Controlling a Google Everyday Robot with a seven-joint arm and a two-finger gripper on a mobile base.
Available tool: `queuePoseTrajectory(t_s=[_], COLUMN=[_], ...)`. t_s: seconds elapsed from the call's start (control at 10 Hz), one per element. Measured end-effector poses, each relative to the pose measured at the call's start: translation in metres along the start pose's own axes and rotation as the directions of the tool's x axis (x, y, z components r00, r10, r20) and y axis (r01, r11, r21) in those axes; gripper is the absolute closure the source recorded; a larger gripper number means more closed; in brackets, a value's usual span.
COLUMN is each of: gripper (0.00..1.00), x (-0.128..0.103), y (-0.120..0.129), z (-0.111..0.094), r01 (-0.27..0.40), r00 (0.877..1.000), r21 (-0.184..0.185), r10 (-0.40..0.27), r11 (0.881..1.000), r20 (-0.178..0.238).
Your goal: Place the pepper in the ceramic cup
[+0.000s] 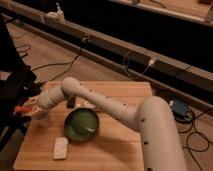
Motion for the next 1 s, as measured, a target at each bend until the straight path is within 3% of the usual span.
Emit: queuePoseTrajectory(t_s=[0.2, 0.3, 0.8, 1.0], gripper=[0.23, 0.2, 0.2, 0.2], x=[0.005, 0.007, 0.018, 0.009], y=[-0.01, -0.012, -0.004, -0.007], z=[-0.008, -0.012, -0.032, -0.047], r01=[-0.003, -0.004, -0.04, -0.017], r00=[1.0, 1.0, 0.999, 1.0], r21=[0.031, 0.044, 0.079, 0.103], r10=[0.003, 0.004, 0.041, 0.02], r11=[1.0, 0.999, 0.996, 0.995], r20=[-0.004, -0.008, -0.013, -0.022])
